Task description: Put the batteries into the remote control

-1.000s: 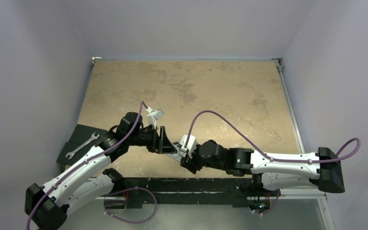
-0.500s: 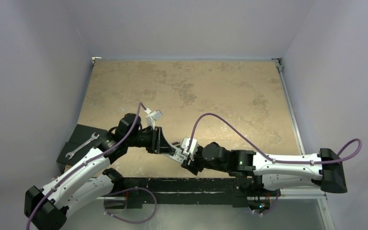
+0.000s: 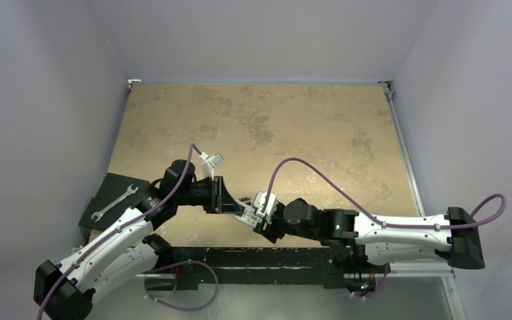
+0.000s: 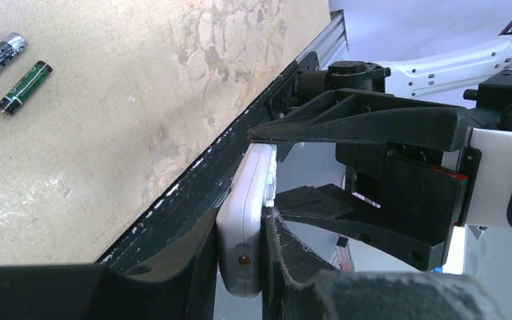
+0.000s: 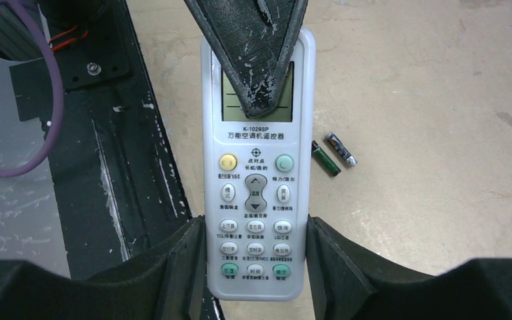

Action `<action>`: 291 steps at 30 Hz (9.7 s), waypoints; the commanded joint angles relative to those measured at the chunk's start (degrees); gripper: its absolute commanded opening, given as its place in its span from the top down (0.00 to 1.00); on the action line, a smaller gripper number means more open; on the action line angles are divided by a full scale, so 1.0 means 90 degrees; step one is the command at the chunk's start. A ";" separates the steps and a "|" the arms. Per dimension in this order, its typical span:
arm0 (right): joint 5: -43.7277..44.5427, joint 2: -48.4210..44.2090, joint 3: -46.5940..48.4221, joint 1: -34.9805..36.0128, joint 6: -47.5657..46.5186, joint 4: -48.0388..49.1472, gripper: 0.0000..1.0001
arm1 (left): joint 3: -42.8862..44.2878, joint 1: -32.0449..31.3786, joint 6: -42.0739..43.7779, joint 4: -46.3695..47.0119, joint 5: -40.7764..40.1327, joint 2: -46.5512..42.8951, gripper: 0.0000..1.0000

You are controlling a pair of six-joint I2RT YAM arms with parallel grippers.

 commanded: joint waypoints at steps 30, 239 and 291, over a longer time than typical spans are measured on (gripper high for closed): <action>0.0313 -0.0088 0.1668 0.0032 -0.0753 -0.0794 0.19 | -0.0362 0.0007 -0.1844 0.1073 -0.0459 -0.0509 1.00; -0.6794 0.0494 0.1165 -0.3595 0.2832 0.0709 0.64 | 0.1035 0.0292 0.1718 0.0286 0.1328 -0.0574 1.00; -0.4077 -0.1106 -0.1022 -0.3615 0.5462 0.3296 0.27 | 0.0036 0.0293 -0.0694 0.1385 -0.0885 -0.0734 1.00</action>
